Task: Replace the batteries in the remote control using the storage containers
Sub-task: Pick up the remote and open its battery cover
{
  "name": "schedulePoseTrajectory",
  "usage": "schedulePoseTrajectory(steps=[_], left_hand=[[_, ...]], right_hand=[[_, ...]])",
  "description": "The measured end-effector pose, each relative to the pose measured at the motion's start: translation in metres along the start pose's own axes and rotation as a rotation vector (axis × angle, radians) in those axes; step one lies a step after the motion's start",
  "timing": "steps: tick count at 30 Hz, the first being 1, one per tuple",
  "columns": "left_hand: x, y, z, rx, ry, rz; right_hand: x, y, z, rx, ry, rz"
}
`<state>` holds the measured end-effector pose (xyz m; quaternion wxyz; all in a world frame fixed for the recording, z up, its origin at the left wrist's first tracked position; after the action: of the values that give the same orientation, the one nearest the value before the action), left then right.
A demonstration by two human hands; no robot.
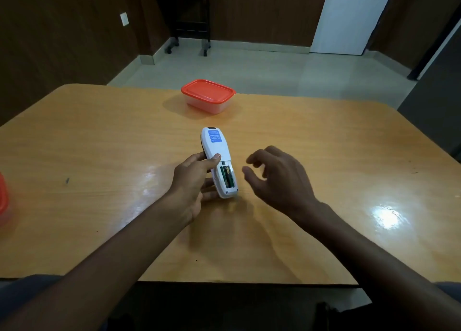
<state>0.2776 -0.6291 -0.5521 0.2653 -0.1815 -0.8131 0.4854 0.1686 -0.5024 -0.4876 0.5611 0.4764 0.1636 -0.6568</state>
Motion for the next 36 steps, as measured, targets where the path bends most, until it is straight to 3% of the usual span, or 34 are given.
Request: schedulePoseTrajectory(steps=[3, 14, 22, 28, 31, 36], left_hand=[[0.004, 0.000, -0.002, -0.010, 0.040, -0.002], [0.012, 0.003, -0.005, 0.044, 0.099, 0.061], [0.012, 0.003, -0.005, 0.057, 0.065, 0.048], [0.004, -0.002, -0.003, 0.041, 0.042, -0.017], [0.001, -0.003, -0.003, 0.038, 0.026, -0.037], [0.001, -0.003, -0.004, 0.037, 0.025, -0.049]], right_hand=[[0.008, 0.018, -0.007, -0.097, 0.079, 0.193], [0.018, 0.019, -0.006, -0.080, 0.207, 0.301], [0.018, 0.008, -0.003, 0.030, 0.193, 0.446], [0.007, -0.020, 0.001, 0.337, 0.005, 0.702], [0.004, -0.033, 0.002, 0.308, -0.007, 0.425], [0.025, -0.032, -0.005, 0.135, 0.171, -0.027]])
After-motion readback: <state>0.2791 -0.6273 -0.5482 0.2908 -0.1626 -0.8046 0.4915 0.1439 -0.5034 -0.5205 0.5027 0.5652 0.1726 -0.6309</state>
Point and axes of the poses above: each hand's wrist, its own z-axis towards the middle knuckle, its own x-axis out of the palm, y = z × x, the point moved 8 cm from there along z, towards the middle knuckle, and after that the axes turned 1 degree about z, right-handed, at the moved point
